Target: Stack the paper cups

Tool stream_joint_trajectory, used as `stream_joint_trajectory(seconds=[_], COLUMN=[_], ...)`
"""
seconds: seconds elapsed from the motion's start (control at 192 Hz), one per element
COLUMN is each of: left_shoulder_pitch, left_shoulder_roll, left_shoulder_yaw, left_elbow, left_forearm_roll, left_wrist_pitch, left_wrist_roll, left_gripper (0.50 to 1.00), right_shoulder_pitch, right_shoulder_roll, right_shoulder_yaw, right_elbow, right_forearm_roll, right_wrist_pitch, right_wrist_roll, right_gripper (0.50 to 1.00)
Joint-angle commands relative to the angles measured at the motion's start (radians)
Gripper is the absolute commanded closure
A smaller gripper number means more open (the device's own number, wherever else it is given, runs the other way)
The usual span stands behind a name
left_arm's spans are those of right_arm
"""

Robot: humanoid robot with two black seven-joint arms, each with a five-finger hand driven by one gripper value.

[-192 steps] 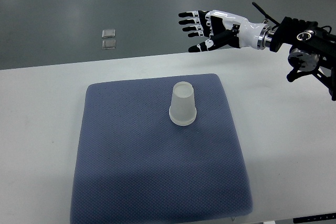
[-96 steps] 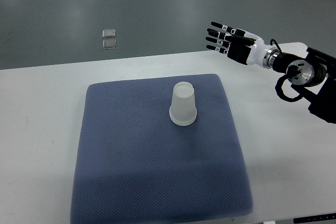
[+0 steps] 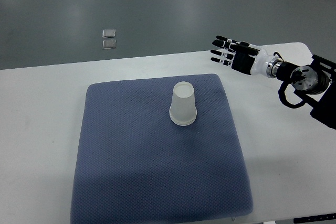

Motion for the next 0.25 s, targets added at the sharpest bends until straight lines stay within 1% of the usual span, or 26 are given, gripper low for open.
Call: stream_joint_trajectory(seconds=[0.0, 0.245], left_shoulder_pitch=[0.0, 0.0], left_shoulder_roll=[0.0, 0.0], left_shoulder_yaw=[0.0, 0.0], left_elbow=[-0.001, -0.001], left_forearm_roll=[0.0, 0.0], left_wrist_pitch=[0.0, 0.0], left_wrist_roll=[0.0, 0.0], left_gripper=[0.5, 0.5], right_shoulder_pitch=[-0.011, -0.013], right_shoulder_roll=[-0.004, -0.004], right_shoulder_yaw=[-0.002, 0.012], right_elbow=[-0.001, -0.002], right_forearm_roll=[-0.002, 0.0], right_wrist_pitch=[0.063, 0.071], right_wrist_roll=[0.001, 0.001], right_gripper=[0.579, 0.576])
